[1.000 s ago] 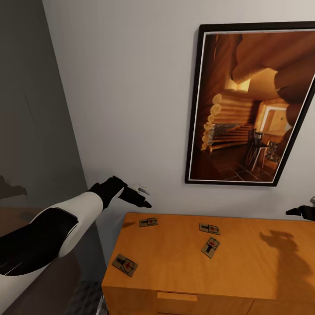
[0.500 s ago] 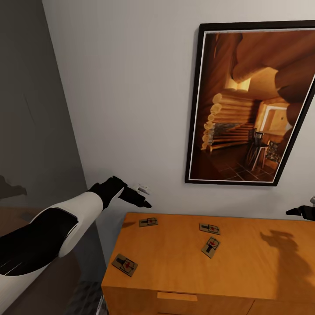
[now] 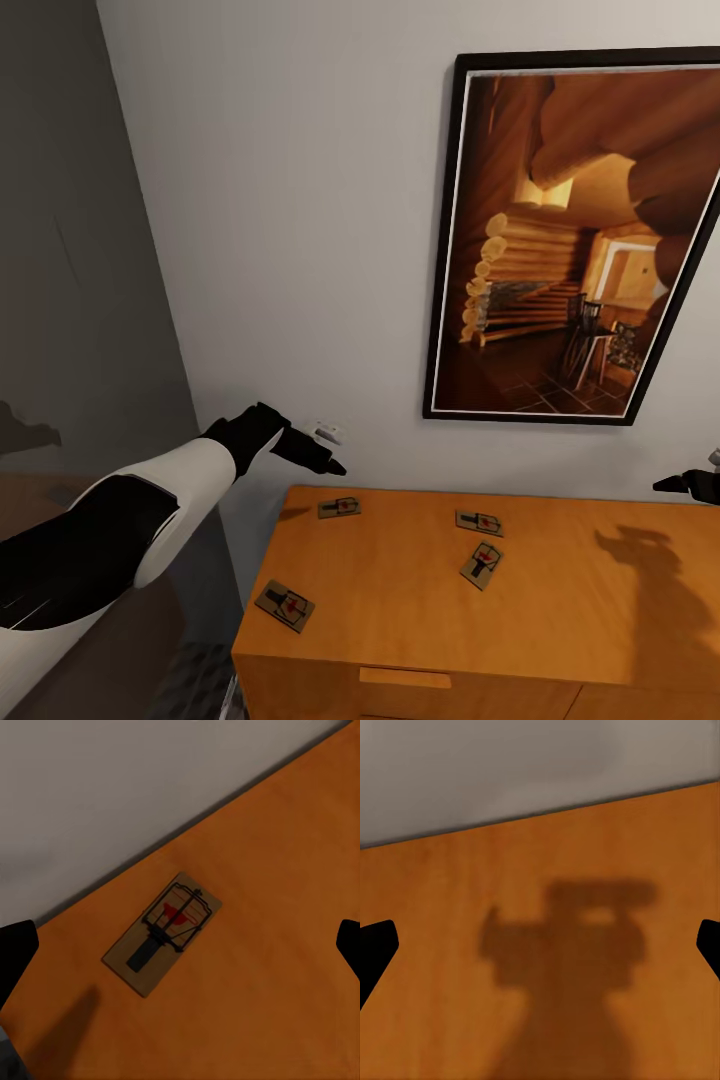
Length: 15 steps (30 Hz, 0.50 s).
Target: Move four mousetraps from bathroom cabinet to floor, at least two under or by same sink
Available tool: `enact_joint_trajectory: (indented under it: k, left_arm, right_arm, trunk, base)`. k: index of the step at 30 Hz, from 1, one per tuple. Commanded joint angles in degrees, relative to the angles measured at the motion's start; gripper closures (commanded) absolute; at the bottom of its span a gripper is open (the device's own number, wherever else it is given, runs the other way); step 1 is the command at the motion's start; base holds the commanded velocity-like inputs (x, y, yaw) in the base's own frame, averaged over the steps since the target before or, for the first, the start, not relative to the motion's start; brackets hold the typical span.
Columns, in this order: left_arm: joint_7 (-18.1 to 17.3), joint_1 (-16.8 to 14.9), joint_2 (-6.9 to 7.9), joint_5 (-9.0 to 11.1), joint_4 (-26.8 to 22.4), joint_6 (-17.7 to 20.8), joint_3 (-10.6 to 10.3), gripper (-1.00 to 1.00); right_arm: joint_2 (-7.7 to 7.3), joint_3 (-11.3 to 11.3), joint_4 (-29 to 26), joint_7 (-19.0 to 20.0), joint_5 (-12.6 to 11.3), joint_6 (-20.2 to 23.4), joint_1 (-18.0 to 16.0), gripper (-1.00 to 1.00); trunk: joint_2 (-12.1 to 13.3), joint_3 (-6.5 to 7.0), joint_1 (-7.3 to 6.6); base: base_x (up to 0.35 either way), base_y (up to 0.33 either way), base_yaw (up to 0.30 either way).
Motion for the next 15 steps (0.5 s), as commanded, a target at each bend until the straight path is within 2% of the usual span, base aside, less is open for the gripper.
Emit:
enact_joint_trajectory:
  k: [1, 15]
  left_arm:
    - [-0.2, -0.05, -0.01, -0.33, -0.08, 0.38, 0.22, -1.0]
    - [-0.22, -0.05, -0.18, -0.32, -0.07, 0.37, 0.22, -1.0]
  right_arm:
    - [-0.03, -0.12, -0.06, 0.4, 0.55, 0.16, -0.05, -1.0]
    - [0.0, -0.09, -0.06, 0.4, 0.61, 0.16, -0.05, -1.0]
  trunk:
    - [-0.1, -0.11, 0.03]
    - [-0.1, -0.11, 0.03]
  base:
    - [0.0, 0.0, 0.0]
    - [0.0, 0.0, 0.0]
